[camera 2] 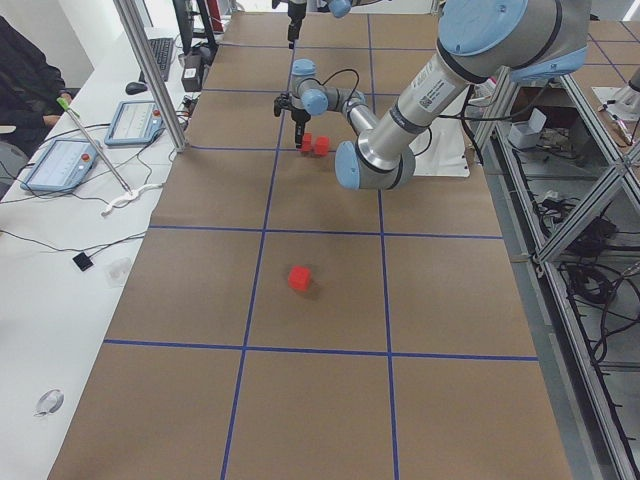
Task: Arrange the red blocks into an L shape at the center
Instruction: 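Set the cube with the left gripper beside the center cube, farther from robot, then adjust the placed cube against the center cube with the left gripper, then release the cube and move the left gripper toward the far-side red cube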
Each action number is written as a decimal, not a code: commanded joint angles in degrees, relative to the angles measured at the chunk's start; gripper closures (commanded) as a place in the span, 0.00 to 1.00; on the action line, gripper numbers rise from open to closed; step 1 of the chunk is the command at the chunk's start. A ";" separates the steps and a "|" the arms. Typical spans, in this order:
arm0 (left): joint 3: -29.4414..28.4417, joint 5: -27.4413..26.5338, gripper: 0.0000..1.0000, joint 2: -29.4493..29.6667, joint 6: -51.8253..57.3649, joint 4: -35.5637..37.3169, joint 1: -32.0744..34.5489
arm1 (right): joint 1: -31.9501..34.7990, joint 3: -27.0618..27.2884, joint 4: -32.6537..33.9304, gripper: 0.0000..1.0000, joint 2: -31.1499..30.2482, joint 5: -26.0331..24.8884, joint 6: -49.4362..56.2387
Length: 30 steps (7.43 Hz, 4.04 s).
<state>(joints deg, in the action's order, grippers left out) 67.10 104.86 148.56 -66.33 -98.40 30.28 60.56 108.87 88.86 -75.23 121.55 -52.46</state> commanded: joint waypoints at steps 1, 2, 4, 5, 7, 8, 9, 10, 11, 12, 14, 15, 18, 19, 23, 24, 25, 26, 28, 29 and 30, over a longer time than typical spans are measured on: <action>0.92 0.00 1.00 -1.33 -0.02 -0.04 -0.22 | -0.01 -0.06 0.00 0.01 0.00 0.00 -0.01; 2.41 0.00 1.00 -2.82 -0.02 -0.04 -0.65 | -0.01 0.03 0.00 0.01 0.00 0.00 -0.01; 2.78 0.00 1.00 -2.84 -0.02 0.92 -0.74 | -0.01 0.03 0.00 0.01 0.00 0.00 -0.01; 3.56 0.09 1.00 -2.57 -0.02 2.93 -1.09 | -0.01 0.03 0.00 0.01 0.00 0.00 -0.01; 4.89 0.09 1.00 -3.01 -0.02 3.04 -1.53 | -0.01 -0.24 0.00 0.01 0.00 0.00 -0.01; 4.80 0.09 1.00 -3.01 -0.02 2.95 -1.97 | -0.01 -0.50 0.00 0.01 0.00 0.00 0.08; 4.80 0.09 1.00 -3.01 -0.02 2.95 -2.50 | -0.09 -0.68 0.00 0.01 0.00 0.00 0.08; 4.71 0.00 1.00 -3.10 -0.11 2.86 -2.68 | -0.27 -0.68 0.00 0.01 0.00 0.00 0.08; 4.71 0.09 1.00 -3.01 -0.11 2.86 -2.77 | -0.27 -0.68 0.00 0.01 0.00 0.00 0.08; 4.80 0.09 1.00 -3.01 -0.11 2.77 -2.77 | -0.36 -0.68 0.00 0.01 0.00 -0.09 0.08; 4.71 0.09 1.00 -3.01 -0.11 2.60 -2.77 | -0.62 -0.68 0.00 0.01 0.00 -0.09 0.08; 4.80 0.09 1.00 -3.10 -0.11 2.60 -2.77 | -0.62 -0.68 0.00 0.01 0.00 -0.09 0.08; 4.89 0.09 1.00 -3.10 -0.20 2.60 -2.77 | -0.80 -0.85 0.00 0.01 0.00 -0.09 0.08; 4.89 0.09 0.60 -3.10 -0.29 2.51 -2.77 | -0.88 -0.85 0.00 0.01 0.00 -0.09 0.08; 5.06 0.00 0.00 -3.01 -2.92 2.24 -2.94 | -1.24 -1.12 0.00 0.01 0.09 -0.09 0.08; 6.28 0.09 0.00 -3.01 -2.92 2.51 -2.86 | -1.24 -1.12 0.00 0.01 0.09 -0.09 0.08; 9.69 0.17 0.00 -3.18 -2.92 2.94 -2.33 | -1.24 -1.12 0.00 0.01 0.18 -0.09 0.08; 15.90 0.17 0.00 -7.28 -2.75 3.21 -1.28 | -1.24 -1.20 0.00 0.01 0.18 -0.18 0.08; 32.06 6.29 0.00 -21.66 0.13 5.14 3.62 | -1.24 -1.29 -0.09 0.01 0.26 -0.18 0.08; 39.01 6.67 0.00 -30.26 2.15 4.71 5.65 | -1.24 -1.38 -0.09 0.01 0.26 -0.18 0.08; 43.86 6.94 0.00 -38.18 6.09 4.53 8.54 | -1.24 -1.29 -0.09 0.01 0.26 -0.52 0.08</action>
<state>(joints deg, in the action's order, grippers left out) 103.36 110.90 120.80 -64.26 -93.70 35.40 59.33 107.55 88.77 -74.99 121.30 -52.37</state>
